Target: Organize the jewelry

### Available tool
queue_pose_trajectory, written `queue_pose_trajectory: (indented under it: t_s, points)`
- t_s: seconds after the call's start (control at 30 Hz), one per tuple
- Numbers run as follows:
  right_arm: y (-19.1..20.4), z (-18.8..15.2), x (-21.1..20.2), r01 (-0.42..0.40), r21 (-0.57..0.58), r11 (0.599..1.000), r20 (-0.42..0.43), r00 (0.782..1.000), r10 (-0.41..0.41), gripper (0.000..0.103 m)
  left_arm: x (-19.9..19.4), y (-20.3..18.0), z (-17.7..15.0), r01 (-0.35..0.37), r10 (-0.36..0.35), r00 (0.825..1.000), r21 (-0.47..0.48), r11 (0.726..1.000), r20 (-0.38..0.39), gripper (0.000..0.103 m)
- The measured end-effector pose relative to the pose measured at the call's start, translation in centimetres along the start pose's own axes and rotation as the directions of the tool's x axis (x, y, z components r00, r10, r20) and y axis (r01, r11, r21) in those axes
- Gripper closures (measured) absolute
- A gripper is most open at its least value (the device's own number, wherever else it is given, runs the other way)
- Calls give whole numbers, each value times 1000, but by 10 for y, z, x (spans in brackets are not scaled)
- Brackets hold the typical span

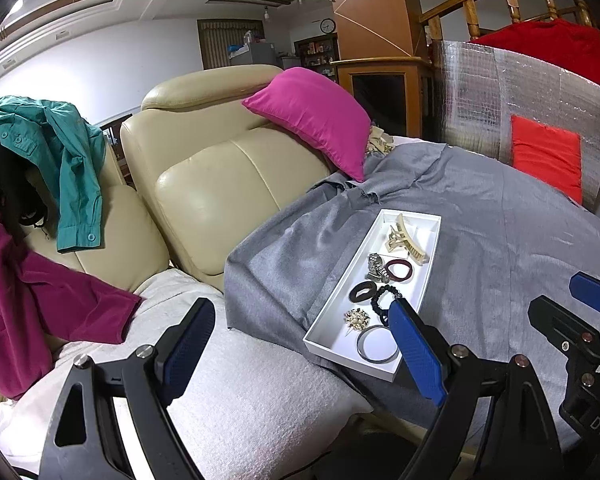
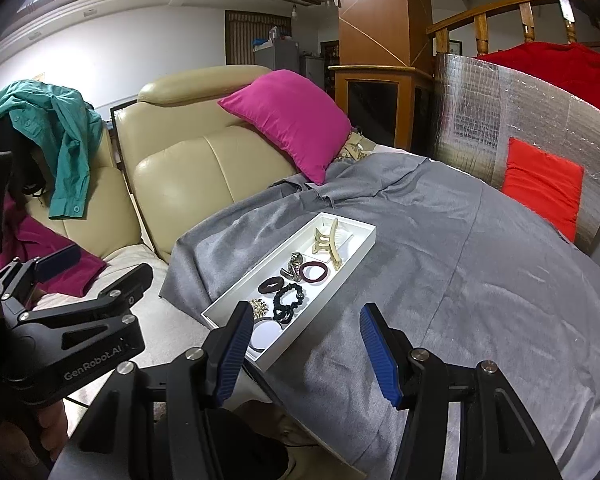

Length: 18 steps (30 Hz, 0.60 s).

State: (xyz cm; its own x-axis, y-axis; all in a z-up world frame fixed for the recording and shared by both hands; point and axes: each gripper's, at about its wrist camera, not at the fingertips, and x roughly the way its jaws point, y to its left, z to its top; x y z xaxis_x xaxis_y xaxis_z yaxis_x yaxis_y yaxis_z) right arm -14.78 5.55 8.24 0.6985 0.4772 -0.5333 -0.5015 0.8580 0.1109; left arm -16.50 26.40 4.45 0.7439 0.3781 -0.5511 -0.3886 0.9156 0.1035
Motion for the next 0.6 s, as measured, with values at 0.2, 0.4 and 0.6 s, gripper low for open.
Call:
queue_pose_trajectory:
  t_s: [0.2,0.4,0.6]
  points:
    - [1,-1,3,1,-3,1000,-8,1000,-1,43,1,0,-1,-2,2,1000,1,1000,-1,14]
    - [2,-2,6,1,-1,1000,-14,1000,-1,43,2,2,-2,-5,5,1000,1,1000,13,14]
    - [0,-1,14,-3,0,1000,-25,1000,3,43,12,2,0,-29,29,1000,12,1000,5,14]
